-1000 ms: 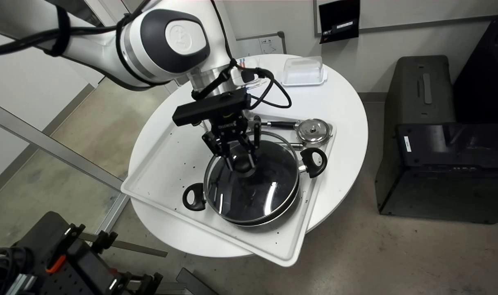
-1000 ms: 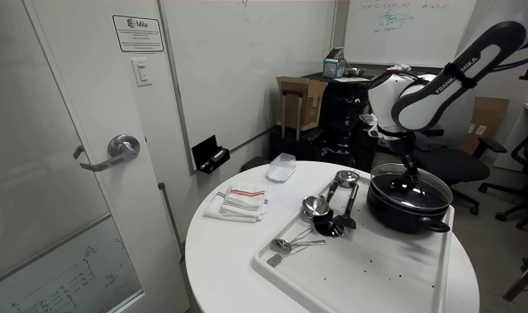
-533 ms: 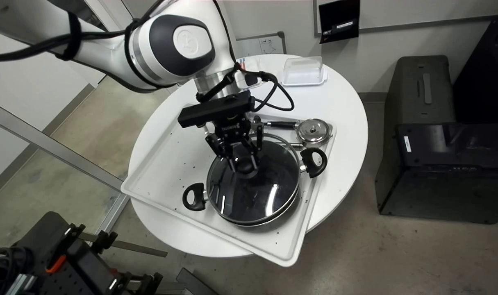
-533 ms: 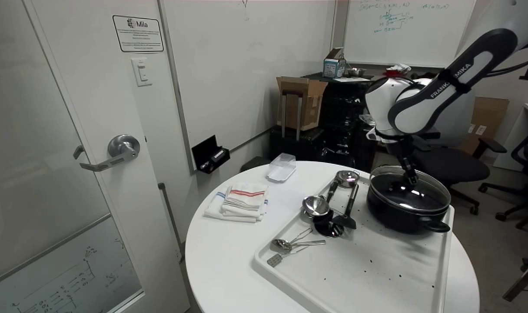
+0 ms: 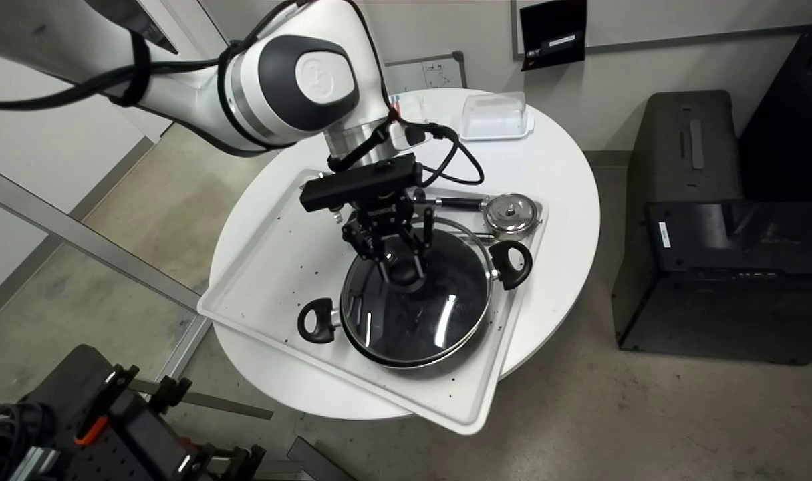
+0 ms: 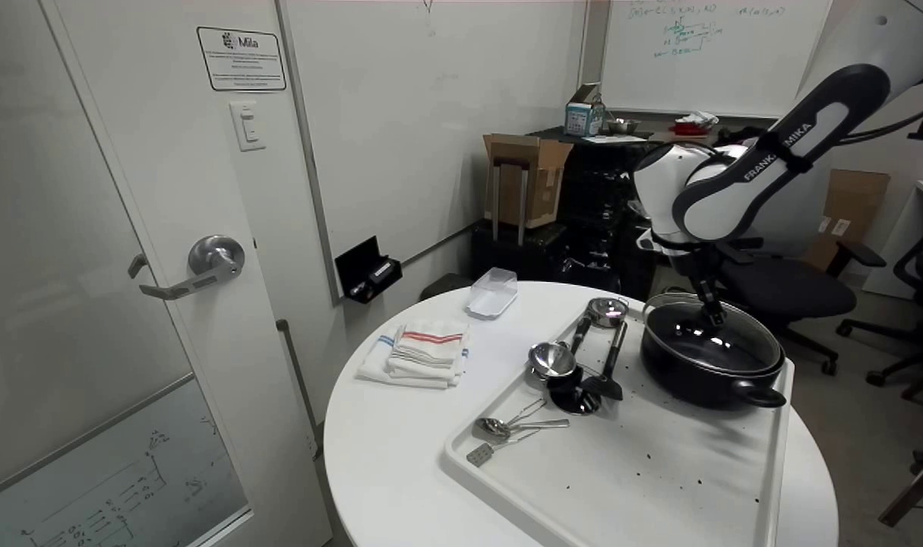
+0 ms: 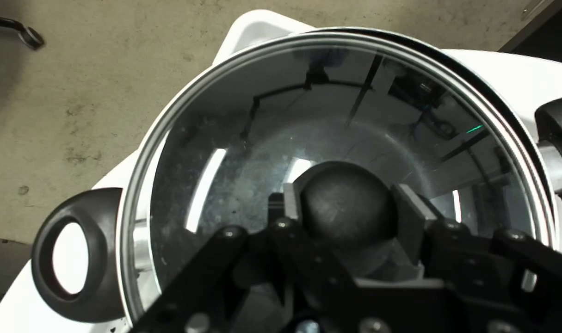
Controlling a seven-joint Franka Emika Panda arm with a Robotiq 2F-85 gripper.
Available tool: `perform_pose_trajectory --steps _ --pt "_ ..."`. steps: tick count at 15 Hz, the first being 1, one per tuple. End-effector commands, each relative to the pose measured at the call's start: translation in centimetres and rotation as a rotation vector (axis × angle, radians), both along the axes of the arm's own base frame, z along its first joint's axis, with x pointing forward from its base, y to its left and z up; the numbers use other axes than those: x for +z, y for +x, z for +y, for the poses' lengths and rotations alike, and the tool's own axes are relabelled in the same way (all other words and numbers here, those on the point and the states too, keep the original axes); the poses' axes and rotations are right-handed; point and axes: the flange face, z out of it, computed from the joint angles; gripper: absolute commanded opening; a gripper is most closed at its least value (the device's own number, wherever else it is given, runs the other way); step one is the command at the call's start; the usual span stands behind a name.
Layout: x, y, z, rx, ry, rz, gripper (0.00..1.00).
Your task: Put the glass lid on the black pot
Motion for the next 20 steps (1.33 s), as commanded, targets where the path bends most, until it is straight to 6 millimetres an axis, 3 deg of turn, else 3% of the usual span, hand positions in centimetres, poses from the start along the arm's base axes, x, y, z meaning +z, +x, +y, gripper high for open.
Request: perform_pose_trajectory --steps 1,20 --pt "0.5 0.7 0.0 0.002 0.015 0.021 0.26" --pt "1.0 -0.4 0.1 0.023 0.054 0.078 0.26"
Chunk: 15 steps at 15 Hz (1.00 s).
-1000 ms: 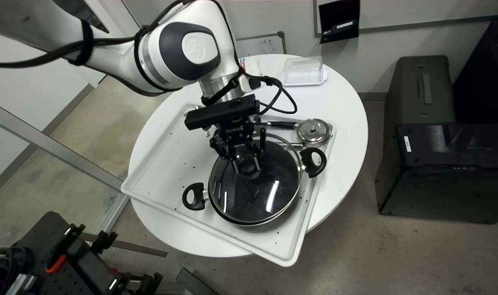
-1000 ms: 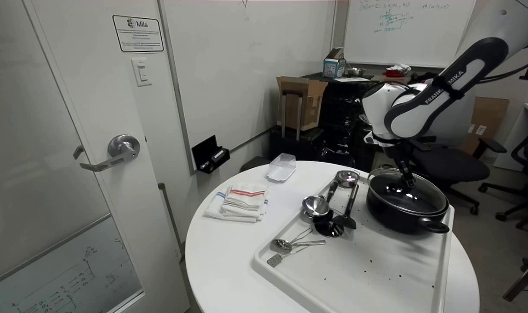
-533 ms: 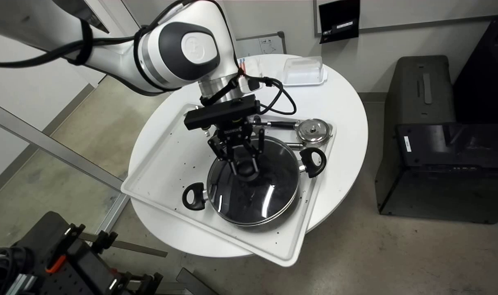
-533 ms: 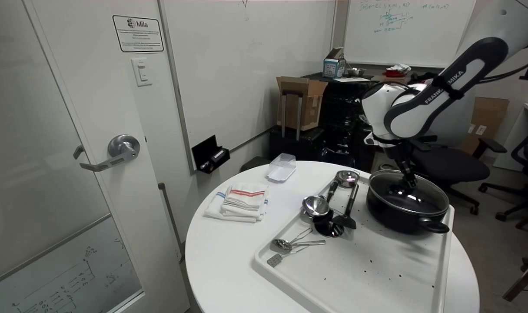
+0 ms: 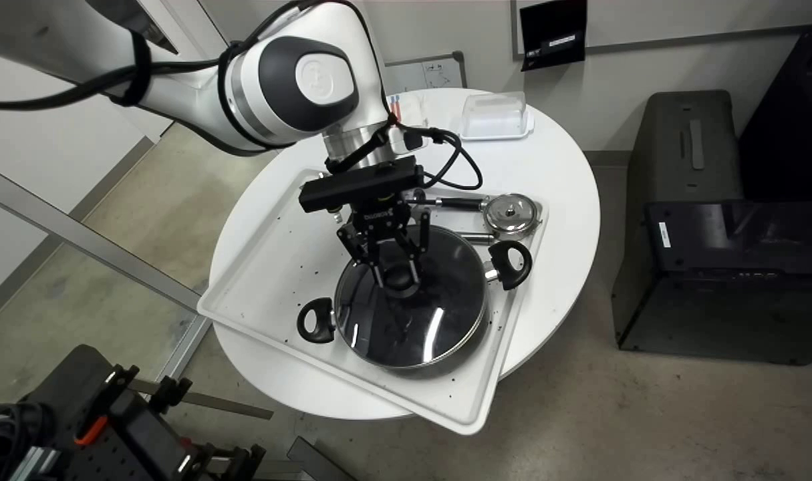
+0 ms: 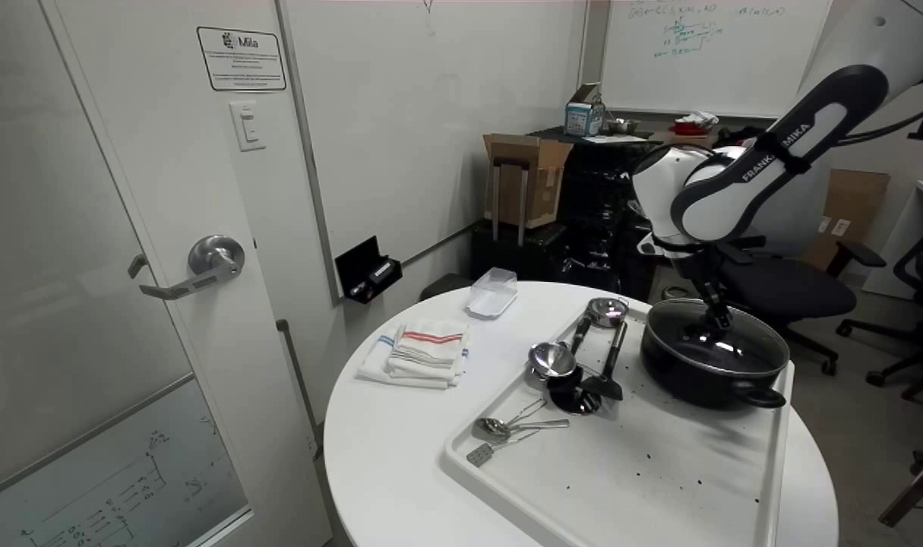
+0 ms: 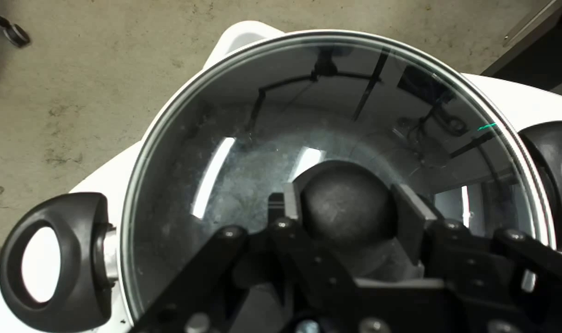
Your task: Put the glass lid on the black pot
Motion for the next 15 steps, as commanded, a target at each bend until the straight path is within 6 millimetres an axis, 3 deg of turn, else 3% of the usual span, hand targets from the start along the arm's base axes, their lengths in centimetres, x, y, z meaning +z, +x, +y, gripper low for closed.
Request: perform_pose_trajectory --steps 1,5,6,7,10,15 --pt "1.25 0.07 -0.09 -0.009 0.028 0.023 0.26" --pt "1.24 0.1 -0.13 -0.013 0.029 0.026 0.27" --pt "1.26 0.1 -0.13 -0.013 0.028 0.027 0.76" --pt "1.27 0.11 -0.14 -0.015 0.028 0.027 0.78" --pt "1.65 0.1 -0.22 -0.022 0.026 0.038 0.97" --pt "2.09 0.26 -0.24 -0.025 0.019 0.041 1.0"
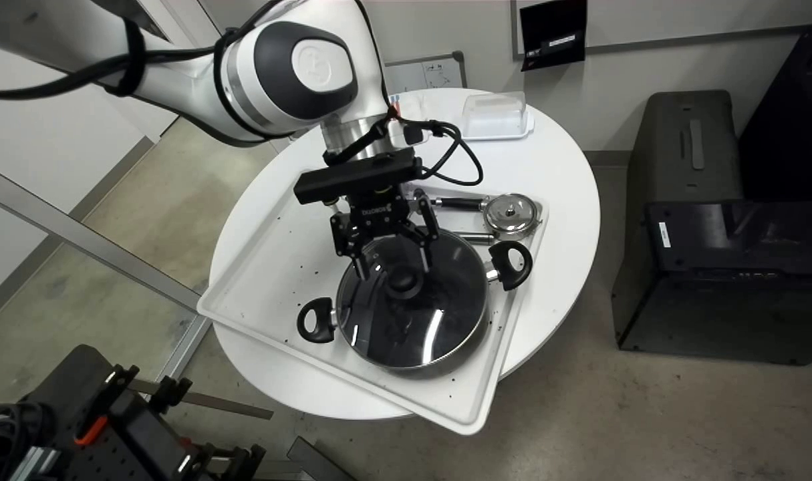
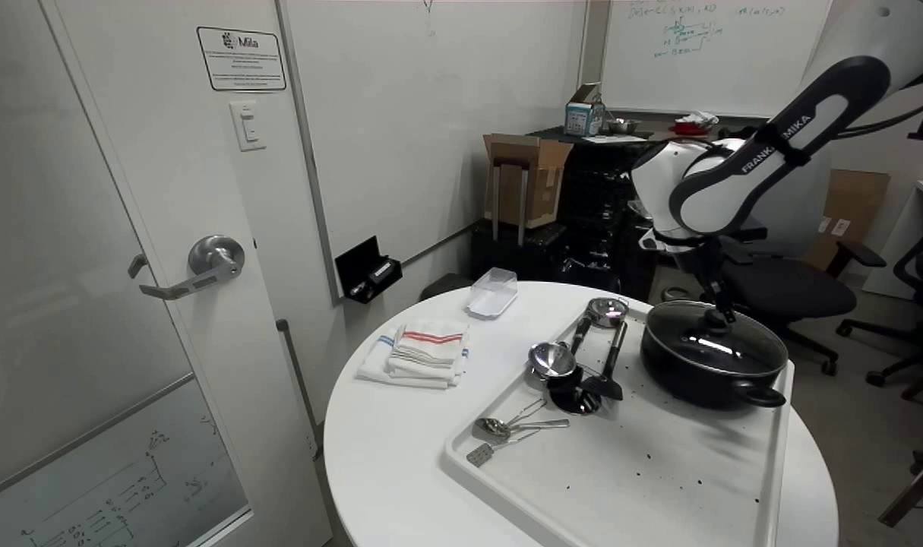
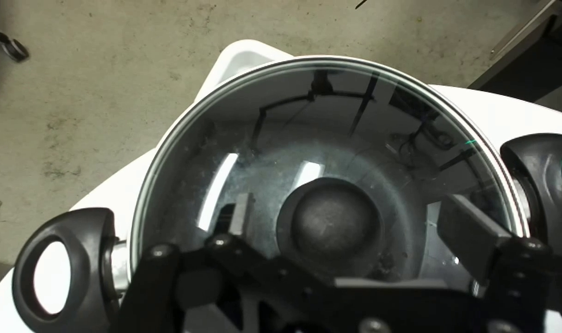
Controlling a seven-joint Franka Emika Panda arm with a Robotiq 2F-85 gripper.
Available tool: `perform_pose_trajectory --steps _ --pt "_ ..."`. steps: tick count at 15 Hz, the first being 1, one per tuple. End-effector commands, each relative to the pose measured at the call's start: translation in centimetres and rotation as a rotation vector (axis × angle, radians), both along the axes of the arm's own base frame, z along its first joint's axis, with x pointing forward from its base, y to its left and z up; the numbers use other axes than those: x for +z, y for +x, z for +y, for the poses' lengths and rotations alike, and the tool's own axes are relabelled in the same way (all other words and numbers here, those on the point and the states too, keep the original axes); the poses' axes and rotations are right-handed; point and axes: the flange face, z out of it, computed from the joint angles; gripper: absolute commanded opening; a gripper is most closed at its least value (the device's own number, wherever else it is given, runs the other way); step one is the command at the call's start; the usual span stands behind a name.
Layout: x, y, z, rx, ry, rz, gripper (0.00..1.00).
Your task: Put the glass lid on the black pot
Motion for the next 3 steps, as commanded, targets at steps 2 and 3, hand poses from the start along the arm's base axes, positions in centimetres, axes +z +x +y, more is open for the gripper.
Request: perform_pose_trajectory --steps 2,3 --pt "1.12 0.23 0.0 -0.011 0.028 0.017 1.0" --pt "1.16 0.24 -0.01 -0.012 0.025 0.018 1.0"
